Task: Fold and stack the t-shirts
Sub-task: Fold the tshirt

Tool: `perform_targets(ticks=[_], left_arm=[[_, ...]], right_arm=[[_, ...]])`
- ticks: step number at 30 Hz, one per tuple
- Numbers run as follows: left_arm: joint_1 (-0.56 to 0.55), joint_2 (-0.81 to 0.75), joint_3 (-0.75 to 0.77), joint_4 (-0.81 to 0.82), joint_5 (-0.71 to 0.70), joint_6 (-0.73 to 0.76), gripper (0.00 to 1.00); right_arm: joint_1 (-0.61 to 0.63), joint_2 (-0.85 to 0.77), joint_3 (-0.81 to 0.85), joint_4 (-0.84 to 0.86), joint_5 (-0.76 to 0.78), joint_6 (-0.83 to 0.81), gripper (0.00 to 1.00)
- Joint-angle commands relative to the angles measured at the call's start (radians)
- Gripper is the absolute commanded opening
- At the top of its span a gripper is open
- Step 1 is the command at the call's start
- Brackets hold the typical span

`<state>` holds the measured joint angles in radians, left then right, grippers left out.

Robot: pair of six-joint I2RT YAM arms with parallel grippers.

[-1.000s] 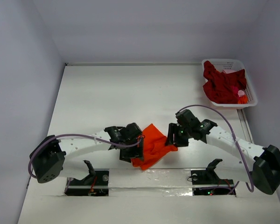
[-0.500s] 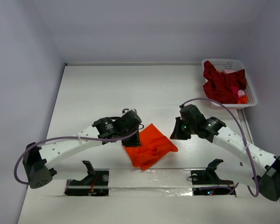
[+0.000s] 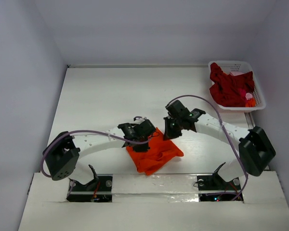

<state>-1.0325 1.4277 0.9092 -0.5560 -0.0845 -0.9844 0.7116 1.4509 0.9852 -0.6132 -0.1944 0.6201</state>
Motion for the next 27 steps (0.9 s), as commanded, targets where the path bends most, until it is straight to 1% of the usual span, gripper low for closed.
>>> perform_targets(ticks=[1, 9, 13, 25, 27], left_arm=[[0.006, 0.007, 0.003, 0.065, -0.026, 0.027, 0.0], [0.025, 0.011, -0.015, 0.09, -0.014, 0.043, 0.0], [0.045, 0.045, -0.032, 0.125, -0.003, 0.056, 0.0], [0.124, 0.129, -0.064, 0.205, 0.034, 0.127, 0.0], [0.153, 0.132, -0.066, 0.211, 0.037, 0.136, 0.0]], right_arm=[[0.029, 0.031, 0.07, 0.076, -0.033, -0.03, 0.0], [0.078, 0.034, 0.044, 0.098, -0.037, -0.007, 0.0], [0.112, 0.049, 0.018, 0.113, -0.033, 0.009, 0.0], [0.123, 0.057, -0.002, 0.122, -0.039, 0.027, 0.0], [0.123, 0.066, -0.003, 0.13, -0.04, 0.027, 0.0]])
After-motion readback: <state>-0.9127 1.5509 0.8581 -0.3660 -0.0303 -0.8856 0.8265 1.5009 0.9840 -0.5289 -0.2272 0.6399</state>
